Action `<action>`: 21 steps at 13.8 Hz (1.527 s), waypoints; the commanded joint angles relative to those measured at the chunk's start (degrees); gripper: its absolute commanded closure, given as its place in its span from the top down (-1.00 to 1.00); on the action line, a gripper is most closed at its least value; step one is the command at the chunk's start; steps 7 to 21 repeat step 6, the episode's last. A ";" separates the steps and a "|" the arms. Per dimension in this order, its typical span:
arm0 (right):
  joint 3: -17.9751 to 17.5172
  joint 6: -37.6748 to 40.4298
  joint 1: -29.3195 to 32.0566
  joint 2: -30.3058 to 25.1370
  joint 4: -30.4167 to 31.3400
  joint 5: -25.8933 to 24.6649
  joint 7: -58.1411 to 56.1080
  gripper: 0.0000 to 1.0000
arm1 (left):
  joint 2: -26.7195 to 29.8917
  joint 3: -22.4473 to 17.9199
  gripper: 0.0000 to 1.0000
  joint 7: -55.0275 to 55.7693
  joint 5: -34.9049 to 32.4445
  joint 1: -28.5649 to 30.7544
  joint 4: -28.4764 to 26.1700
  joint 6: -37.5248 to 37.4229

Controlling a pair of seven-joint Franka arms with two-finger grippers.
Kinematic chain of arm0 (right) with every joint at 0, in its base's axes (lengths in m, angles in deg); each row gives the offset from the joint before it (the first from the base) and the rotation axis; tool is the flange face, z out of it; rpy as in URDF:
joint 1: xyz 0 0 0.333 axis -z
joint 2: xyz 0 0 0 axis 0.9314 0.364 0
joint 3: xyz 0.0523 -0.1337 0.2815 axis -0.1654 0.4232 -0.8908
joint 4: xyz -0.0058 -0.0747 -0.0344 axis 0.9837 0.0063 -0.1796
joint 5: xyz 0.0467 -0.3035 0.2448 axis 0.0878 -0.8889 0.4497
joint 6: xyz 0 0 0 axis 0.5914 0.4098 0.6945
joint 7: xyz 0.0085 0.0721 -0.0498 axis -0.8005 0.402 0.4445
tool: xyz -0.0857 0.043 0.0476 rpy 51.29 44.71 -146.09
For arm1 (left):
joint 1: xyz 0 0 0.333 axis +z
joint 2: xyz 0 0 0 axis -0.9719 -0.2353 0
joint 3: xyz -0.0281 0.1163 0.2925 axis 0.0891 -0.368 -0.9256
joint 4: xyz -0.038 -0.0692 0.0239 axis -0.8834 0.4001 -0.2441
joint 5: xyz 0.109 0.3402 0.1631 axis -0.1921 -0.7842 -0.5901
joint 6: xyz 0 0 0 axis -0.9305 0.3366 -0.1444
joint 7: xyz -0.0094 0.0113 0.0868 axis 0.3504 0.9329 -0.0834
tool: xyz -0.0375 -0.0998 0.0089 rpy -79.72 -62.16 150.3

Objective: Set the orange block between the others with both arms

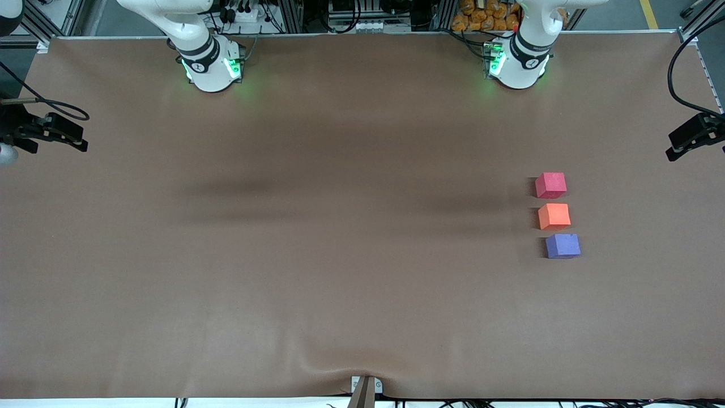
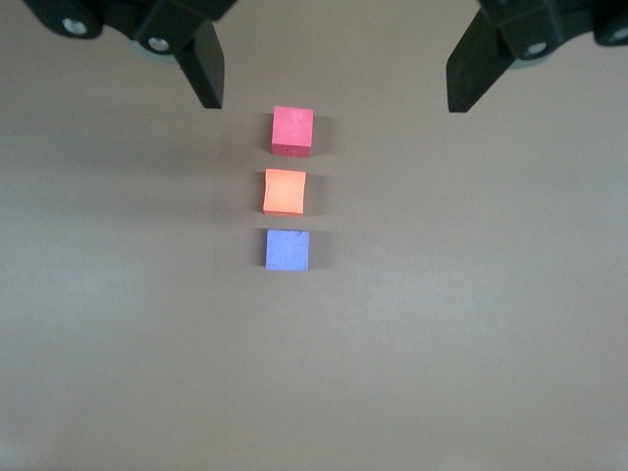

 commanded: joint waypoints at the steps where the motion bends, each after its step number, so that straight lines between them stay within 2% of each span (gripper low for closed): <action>1: -0.28 0.85 -0.10 -0.08 -0.64 -1.10 0.77 1.00 | -0.44 -0.25 1.00 -0.44 -0.20 -0.39 0.72 -1.45; 21: -0.28 0.85 -0.10 -0.08 -0.64 -1.10 0.77 1.00 | -0.70 -0.34 1.00 -0.97 1.12 -0.04 0.80 -2.59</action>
